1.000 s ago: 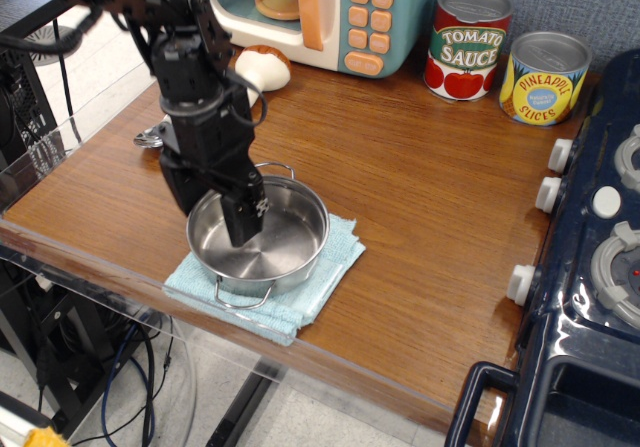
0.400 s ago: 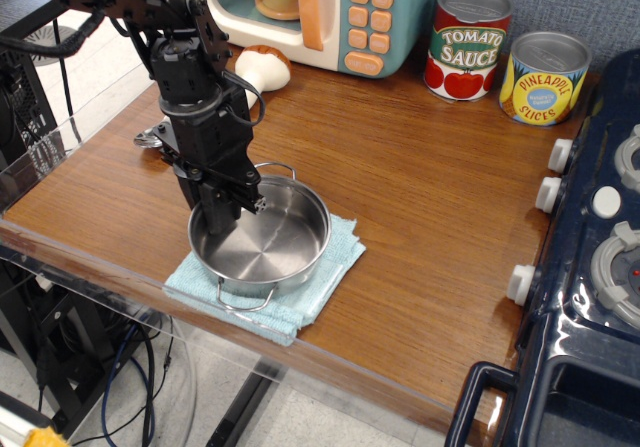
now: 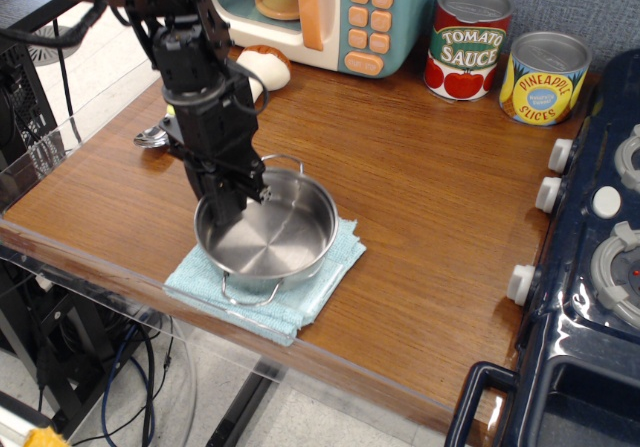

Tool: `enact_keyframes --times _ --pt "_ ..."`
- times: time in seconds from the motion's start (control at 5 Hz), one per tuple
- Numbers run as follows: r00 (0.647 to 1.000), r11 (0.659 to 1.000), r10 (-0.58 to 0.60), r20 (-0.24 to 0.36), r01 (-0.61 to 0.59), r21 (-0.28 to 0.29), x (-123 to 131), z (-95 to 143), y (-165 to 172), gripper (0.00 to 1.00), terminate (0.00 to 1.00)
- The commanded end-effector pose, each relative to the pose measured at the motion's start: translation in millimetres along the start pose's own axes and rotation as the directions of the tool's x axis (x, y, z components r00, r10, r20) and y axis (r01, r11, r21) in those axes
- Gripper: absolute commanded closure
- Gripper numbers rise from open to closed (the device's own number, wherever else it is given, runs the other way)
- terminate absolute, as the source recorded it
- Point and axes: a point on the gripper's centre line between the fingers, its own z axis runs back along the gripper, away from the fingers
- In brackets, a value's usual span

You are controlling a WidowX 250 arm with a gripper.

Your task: Move the silver pot off of the blue rag and directly backwards away from the edge of the table, so that it's in front of the microwave and canned goods.

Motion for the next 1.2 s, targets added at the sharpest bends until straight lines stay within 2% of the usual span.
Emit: enact_keyframes --times 0.0,0.2,0.4,0.6,0.8,1.0 --pt "0.99 0.999 0.041 0.134 -0.036 -0.035 44.8 46.1 11.9 1.0 0.0" --pt "0.975 0.994 0.1 0.2 -0.089 -0.062 88.7 53.4 23.5 1.0 0.0" --pt "0.971 0.993 0.12 0.205 -0.115 -0.039 117.7 46.4 37.6 1.0 0.0" --pt "0.98 0.994 0.108 0.167 -0.11 0.0 133.5 29.1 43.7 1.0 0.0" --pt "0.987 0.995 0.092 0.13 -0.097 0.039 137.1 12.9 44.4 1.0 0.0" --pt "0.99 0.996 0.082 0.115 -0.087 0.038 141.8 -3.2 42.6 1.0 0.0"
